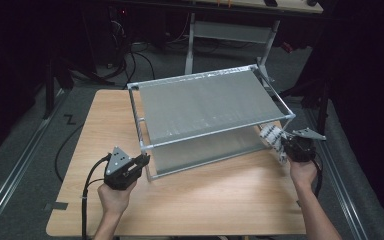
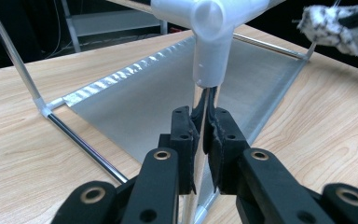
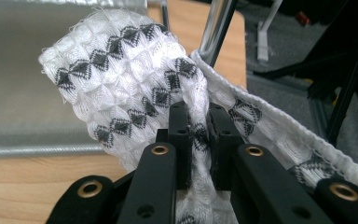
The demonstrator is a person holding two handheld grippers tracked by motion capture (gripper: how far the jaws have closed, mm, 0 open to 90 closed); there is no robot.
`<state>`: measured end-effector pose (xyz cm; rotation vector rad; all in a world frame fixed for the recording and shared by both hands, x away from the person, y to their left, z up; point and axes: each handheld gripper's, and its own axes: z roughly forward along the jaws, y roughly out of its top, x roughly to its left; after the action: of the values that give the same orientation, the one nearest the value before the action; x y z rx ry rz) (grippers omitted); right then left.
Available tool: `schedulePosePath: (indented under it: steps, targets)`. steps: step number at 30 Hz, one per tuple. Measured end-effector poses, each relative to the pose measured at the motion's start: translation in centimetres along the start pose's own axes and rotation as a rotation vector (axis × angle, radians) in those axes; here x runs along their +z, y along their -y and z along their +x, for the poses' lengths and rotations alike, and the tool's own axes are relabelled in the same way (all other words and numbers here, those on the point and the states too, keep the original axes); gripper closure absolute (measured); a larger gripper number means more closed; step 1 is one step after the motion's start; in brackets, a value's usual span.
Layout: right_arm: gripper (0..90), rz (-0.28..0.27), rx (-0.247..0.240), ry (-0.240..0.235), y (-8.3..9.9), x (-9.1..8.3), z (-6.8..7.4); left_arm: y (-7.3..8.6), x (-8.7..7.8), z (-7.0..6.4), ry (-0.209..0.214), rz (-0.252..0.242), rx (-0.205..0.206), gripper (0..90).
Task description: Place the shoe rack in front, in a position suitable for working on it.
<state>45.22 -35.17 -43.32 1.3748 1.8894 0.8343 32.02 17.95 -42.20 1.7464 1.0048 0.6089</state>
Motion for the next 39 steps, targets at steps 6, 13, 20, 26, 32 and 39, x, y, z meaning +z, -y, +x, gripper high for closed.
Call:
schedulePosePath:
  steps: [6, 13, 20, 26, 32, 39]
  targets:
    - [82.5, 0.052, 0.022, -0.008, 1.5, 1.9, 0.4, 0.0, 0.0, 0.0, -0.001, -0.002, -0.003, 81.0]
    - [82.4, 0.101, 0.052, -0.022, 3.0, 3.7, 0.9, 0.0, 0.0, 0.0, 0.002, -0.003, -0.003, 81.0]
    - [82.5, 0.098, 0.066, -0.025, 2.8, 3.6, 0.7, 0.1, 0.0, 0.0, 0.002, -0.007, -0.003, 81.0]
    - [82.4, 0.042, 0.046, -0.017, 1.1, 1.6, 0.2, 0.1, 0.0, 0.0, 0.003, -0.01, -0.003, 81.0]
    - [82.4, -0.016, 0.017, -0.008, -1.0, -0.4, -0.3, 0.2, 0.0, 0.0, 0.005, -0.013, -0.005, 81.0]
    - [82.4, -0.074, -0.021, 0.011, -3.7, -3.0, -0.7, 0.2, 0.0, 0.0, 0.005, -0.014, -0.005, 81.0]
